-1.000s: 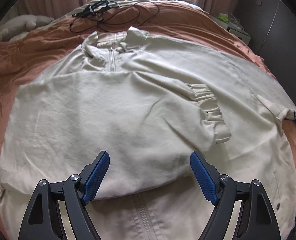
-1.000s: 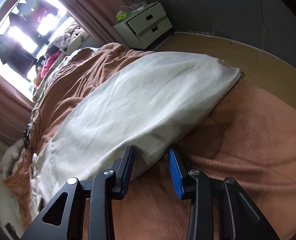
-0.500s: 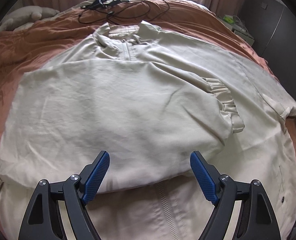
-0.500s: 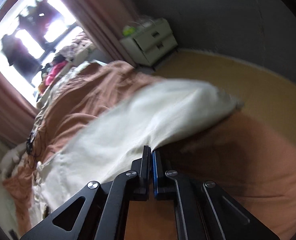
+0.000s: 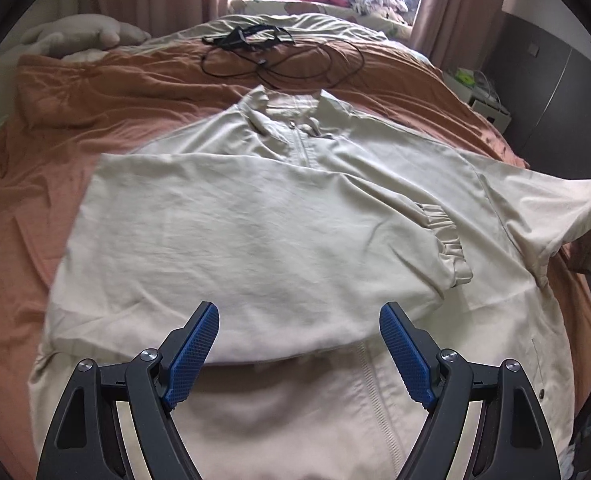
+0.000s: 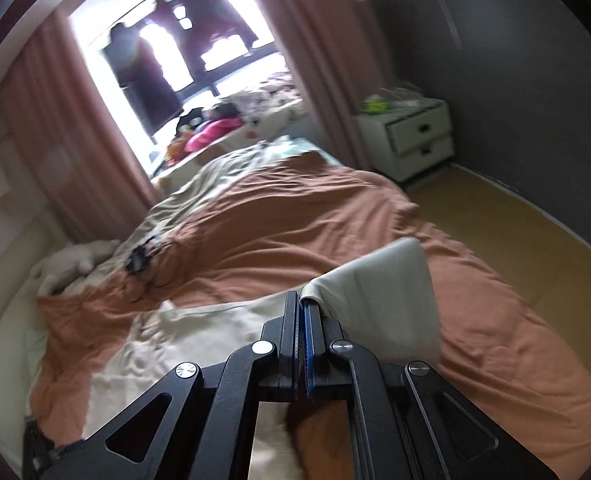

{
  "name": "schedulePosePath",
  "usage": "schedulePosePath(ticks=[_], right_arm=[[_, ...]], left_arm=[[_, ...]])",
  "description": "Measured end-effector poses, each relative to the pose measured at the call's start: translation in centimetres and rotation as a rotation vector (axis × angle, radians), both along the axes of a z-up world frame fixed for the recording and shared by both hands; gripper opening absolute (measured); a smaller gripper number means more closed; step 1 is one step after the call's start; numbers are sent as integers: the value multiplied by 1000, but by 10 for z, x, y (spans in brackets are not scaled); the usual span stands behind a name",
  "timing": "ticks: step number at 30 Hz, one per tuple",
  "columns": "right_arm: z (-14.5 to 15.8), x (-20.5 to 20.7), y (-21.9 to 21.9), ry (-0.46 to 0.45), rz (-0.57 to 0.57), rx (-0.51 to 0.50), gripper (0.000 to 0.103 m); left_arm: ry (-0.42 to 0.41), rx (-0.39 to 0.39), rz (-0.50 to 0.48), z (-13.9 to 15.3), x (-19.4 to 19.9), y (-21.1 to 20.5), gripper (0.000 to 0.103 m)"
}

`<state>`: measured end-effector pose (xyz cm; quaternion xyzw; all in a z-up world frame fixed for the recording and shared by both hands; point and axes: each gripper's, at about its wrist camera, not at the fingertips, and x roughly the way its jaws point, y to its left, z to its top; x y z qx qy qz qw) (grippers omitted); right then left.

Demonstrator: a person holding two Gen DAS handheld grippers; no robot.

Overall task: Fold large clothes
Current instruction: 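Grasp the other sleeve with the right gripper and lift it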

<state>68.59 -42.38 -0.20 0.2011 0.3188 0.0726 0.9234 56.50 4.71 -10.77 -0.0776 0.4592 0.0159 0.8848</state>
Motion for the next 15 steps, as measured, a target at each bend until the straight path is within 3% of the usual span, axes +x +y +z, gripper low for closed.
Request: schedulePosePath(ticks=[8,15], right_arm=[[23,-5,96,-18,156,-48,3],[14,-7,176,1,292,-70,3]], left_arm=[[-25,-17,39,14,-25,41,84],[-30,-25,84,14,-48,83,84]])
